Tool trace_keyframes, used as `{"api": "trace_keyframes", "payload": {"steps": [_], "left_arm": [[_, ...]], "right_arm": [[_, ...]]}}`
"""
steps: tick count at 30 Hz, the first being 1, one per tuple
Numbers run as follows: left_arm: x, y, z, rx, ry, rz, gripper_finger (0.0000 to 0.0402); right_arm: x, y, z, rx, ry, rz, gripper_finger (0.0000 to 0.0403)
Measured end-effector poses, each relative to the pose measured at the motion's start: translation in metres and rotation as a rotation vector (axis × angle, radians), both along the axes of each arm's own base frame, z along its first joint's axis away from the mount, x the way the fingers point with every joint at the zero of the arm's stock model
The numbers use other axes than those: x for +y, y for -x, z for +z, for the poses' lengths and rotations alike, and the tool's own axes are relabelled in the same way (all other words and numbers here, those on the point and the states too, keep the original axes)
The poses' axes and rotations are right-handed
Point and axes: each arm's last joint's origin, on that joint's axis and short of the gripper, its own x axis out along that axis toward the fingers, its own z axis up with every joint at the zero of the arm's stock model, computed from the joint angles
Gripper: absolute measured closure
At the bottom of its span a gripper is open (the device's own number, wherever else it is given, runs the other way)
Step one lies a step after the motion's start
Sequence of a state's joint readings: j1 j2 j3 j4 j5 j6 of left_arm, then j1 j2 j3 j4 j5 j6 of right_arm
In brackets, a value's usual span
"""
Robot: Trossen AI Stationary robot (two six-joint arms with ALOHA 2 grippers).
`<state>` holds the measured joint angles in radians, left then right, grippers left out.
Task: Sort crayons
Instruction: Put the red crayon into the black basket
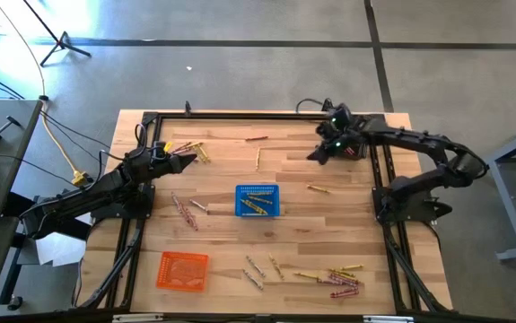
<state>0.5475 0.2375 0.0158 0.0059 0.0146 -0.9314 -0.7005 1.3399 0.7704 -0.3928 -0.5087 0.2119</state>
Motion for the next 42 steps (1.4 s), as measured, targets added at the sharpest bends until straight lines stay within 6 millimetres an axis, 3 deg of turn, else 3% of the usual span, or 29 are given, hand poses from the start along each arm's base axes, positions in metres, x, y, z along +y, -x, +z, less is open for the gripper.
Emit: {"api": "trace_keyframes", "payload": {"steps": [7, 13, 20, 26, 33, 42], "left_arm": [[0.000, 0.000, 0.000, 0.000, 0.000, 0.000, 0.0300], [0.000, 0.000, 0.000, 0.000, 0.000, 0.000, 0.0300], [0.000, 0.000, 0.000, 0.000, 0.000, 0.000, 0.0300], [0.000, 0.000, 0.000, 0.000, 0.000, 0.000, 0.0300], [0.000, 0.000, 0.000, 0.000, 0.000, 0.000, 0.0300], [0.000, 0.000, 0.000, 0.000, 0.000, 0.000, 0.0300]], "right_arm": [[0.021, -0.037, 0.012, -0.066, 0.417, 0.089, 0.0300], [0.014, -0.058, 0.000, -0.078, 0.423, 0.106, 0.0300], [-0.015, -0.109, 0.001, -0.013, 0.485, 0.221, 0.0300], [-0.056, -0.150, 0.005, 0.148, 0.470, 0.344, 0.0300], [-0.096, -0.185, -0.003, 0.319, 0.448, 0.587, 0.0300], [-0.118, -0.219, -0.023, 0.368, 0.500, 0.731, 0.0300]]}}
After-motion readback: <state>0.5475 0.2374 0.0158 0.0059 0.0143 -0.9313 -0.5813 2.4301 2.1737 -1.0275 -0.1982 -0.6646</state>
